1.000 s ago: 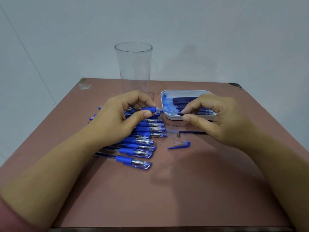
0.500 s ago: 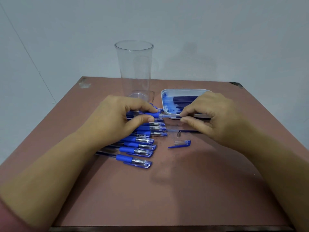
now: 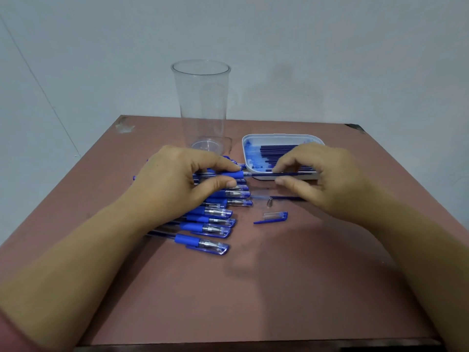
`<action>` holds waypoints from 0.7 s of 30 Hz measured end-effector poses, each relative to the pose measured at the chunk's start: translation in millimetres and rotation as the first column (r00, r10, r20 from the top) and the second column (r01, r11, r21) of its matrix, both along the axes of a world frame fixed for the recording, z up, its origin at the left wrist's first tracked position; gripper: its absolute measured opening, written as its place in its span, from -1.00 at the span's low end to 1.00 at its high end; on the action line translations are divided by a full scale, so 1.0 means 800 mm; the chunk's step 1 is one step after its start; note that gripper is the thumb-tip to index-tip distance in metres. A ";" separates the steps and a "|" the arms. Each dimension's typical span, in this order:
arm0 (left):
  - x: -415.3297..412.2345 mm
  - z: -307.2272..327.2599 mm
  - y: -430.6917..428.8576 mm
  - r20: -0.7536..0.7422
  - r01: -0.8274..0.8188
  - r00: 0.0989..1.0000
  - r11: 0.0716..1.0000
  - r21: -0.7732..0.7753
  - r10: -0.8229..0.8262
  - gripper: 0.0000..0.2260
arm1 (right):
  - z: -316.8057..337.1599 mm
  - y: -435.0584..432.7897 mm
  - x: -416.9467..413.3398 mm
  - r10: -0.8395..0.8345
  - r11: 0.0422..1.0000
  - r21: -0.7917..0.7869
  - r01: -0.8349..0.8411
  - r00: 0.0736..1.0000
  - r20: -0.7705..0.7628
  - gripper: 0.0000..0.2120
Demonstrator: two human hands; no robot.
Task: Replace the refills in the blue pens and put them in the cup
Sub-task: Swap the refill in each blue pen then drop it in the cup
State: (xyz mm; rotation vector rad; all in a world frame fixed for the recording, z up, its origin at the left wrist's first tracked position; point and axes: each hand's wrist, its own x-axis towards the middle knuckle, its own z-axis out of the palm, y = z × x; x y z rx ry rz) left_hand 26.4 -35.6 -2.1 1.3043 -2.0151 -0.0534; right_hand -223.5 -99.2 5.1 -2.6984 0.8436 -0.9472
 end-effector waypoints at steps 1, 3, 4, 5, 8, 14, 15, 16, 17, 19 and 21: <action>0.000 -0.001 0.000 -0.001 0.003 1.000 1.000 0.002 -0.003 -0.81 | -0.003 0.001 0.007 0.018 1.000 -0.017 -0.018 1.000 -0.001 -0.87; 0.001 -0.002 0.000 -0.003 0.003 1.000 1.000 0.000 -0.003 -0.81 | -0.005 0.004 0.015 0.049 0.999 -0.009 -0.049 0.999 -0.013 -0.78; 0.001 -0.001 0.000 -0.002 0.001 1.000 1.000 -0.001 -0.001 -0.81 | -0.004 0.005 0.015 0.049 0.999 0.009 -0.049 0.999 -0.011 -0.74; 0.001 -0.001 0.000 -0.001 -0.002 1.000 1.000 -0.002 0.002 -0.82 | -0.002 0.005 0.011 0.034 0.999 0.028 -0.034 0.999 0.001 -0.71; 0.002 0.000 0.001 -0.011 -0.008 1.000 1.000 -0.009 0.008 -0.85 | 0.004 0.004 -0.005 -0.051 0.998 0.043 0.048 0.997 0.054 -0.79; 0.001 0.000 0.001 -0.014 0.000 1.000 1.000 0.001 0.000 -0.82 | -0.004 0.003 0.011 -0.031 0.999 0.046 0.030 0.999 0.020 -0.93; 0.000 0.000 0.001 -0.010 0.000 1.000 1.000 0.003 0.000 -0.82 | -0.007 0.003 0.015 -0.015 0.999 0.042 0.014 1.000 0.012 -0.91; 0.000 0.000 0.001 -0.007 -0.004 1.000 1.000 0.006 0.004 -0.82 | -0.009 0.003 0.017 -0.003 0.999 0.043 0.002 1.000 0.007 -0.87; 0.000 0.000 0.000 -0.004 -0.012 1.000 1.000 0.008 0.012 -0.82 | -0.009 0.003 0.016 0.001 0.998 0.057 -0.001 1.000 0.004 -0.84; 0.001 -0.001 -0.001 -0.005 -0.022 1.000 1.000 0.009 0.022 -0.81 | -0.006 0.002 0.010 -0.022 0.994 0.104 0.023 1.000 -0.008 -0.78; 0.002 -0.002 -0.002 0.000 -0.024 1.000 1.000 0.010 0.024 -0.80 | -0.004 0.001 0.002 -0.054 0.987 0.145 0.062 0.997 -0.063 -0.78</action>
